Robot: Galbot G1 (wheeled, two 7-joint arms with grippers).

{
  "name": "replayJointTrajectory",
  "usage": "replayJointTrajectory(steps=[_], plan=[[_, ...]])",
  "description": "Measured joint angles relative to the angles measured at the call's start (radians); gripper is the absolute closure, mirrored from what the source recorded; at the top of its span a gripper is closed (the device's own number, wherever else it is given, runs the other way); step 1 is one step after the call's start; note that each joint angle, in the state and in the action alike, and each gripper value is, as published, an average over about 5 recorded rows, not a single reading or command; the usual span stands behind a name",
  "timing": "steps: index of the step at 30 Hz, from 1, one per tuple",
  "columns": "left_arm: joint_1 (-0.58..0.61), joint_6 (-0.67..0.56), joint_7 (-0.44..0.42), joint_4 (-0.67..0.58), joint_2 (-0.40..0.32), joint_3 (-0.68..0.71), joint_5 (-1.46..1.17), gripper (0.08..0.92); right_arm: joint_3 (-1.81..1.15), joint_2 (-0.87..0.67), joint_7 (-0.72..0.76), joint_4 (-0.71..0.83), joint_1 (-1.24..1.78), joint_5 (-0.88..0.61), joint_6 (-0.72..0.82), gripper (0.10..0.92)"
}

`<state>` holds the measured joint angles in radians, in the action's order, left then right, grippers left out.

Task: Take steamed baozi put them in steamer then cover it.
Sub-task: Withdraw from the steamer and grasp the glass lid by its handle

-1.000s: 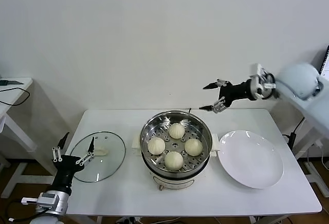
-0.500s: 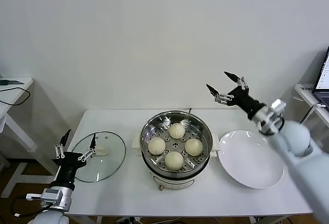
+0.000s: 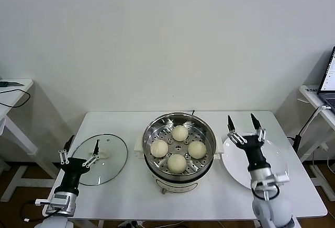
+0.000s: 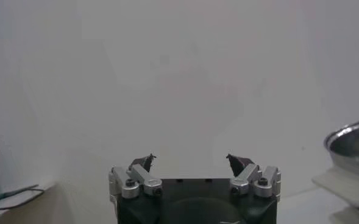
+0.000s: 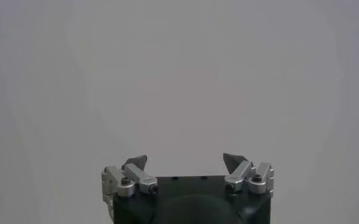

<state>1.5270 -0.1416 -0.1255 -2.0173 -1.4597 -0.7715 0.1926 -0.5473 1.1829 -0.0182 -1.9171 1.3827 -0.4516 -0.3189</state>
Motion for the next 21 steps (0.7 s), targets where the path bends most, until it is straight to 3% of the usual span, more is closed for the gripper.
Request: replayJointTrajectory(steps=[13, 21], plan=[[0.036, -0.184, 0.172, 0.145, 0.019, -0.026, 0.615, 0.177, -0.025, 0.096, -0.024, -0.01, 0.078, 0.025, -0.045, 0.203], [0.01, -0.236, 0.275, 0.251, 0.028, -0.034, 0.951, 0.177, -0.028, 0.119, -0.024, 0.001, 0.09, 0.04, -0.064, 0.203]])
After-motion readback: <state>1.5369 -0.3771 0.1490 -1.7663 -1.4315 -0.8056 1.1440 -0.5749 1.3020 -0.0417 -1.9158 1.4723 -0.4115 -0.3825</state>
